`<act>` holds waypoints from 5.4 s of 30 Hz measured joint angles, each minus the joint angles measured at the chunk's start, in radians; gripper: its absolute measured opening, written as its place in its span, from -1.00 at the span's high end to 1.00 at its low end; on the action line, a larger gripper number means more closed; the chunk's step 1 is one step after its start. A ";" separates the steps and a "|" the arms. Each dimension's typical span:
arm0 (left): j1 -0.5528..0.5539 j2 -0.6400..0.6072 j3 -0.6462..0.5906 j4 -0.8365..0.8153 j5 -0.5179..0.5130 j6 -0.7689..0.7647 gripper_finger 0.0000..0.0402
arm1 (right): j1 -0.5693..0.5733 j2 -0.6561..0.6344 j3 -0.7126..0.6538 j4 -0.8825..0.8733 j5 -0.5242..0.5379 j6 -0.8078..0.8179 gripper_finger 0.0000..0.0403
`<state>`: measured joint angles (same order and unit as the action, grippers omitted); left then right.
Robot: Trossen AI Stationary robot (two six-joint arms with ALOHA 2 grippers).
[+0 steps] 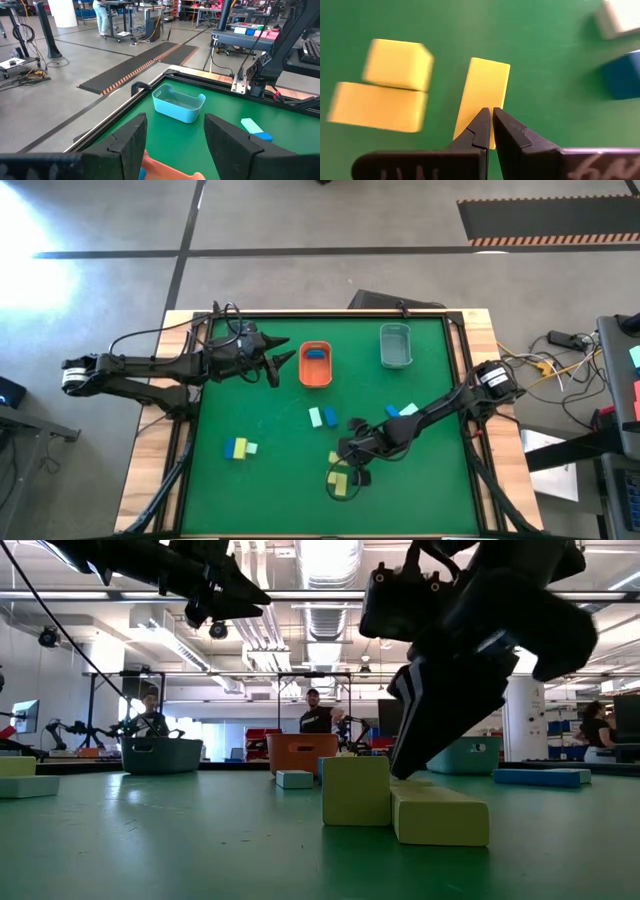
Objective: Sort & place blocks by color
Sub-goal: Put the yellow wooden block into the green bin, then put the dark blue block into the orange bin
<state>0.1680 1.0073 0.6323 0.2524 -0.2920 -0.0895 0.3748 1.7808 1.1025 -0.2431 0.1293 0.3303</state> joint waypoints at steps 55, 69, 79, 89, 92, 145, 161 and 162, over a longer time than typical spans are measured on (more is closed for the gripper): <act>0.000 0.000 0.000 0.000 0.000 0.000 0.09 | 0.038 -0.001 -0.010 -0.061 0.197 0.111 -0.08; 0.000 0.000 0.000 0.000 0.000 0.000 0.09 | 0.035 0.004 0.009 -0.020 0.185 0.131 -0.19; 0.000 0.000 0.000 -0.001 0.000 0.000 0.09 | 0.033 0.049 0.003 0.016 0.185 0.141 -0.22; 0.000 0.000 -0.001 -0.004 0.000 0.001 0.09 | 0.028 0.048 0.003 0.040 0.174 0.117 0.47; 0.000 0.000 -0.001 -0.005 0.000 0.000 0.09 | 0.018 0.047 0.003 0.041 0.154 0.095 0.47; 0.000 0.000 -0.001 -0.008 0.000 0.002 0.09 | -0.811 -0.431 -0.293 -0.307 0.473 0.555 0.10; -0.007 0.019 -0.001 -0.004 0.000 -0.011 0.09 | -0.658 -0.597 -0.234 -0.305 0.394 0.282 0.03; -0.011 0.025 -0.001 -0.003 0.000 -0.011 0.09 | -0.629 -0.614 -0.244 -0.302 0.394 0.276 0.04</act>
<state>0.1574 1.0320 0.6315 0.2492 -0.2919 -0.1006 -0.2541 1.1671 0.8584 -0.5449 0.5229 0.6066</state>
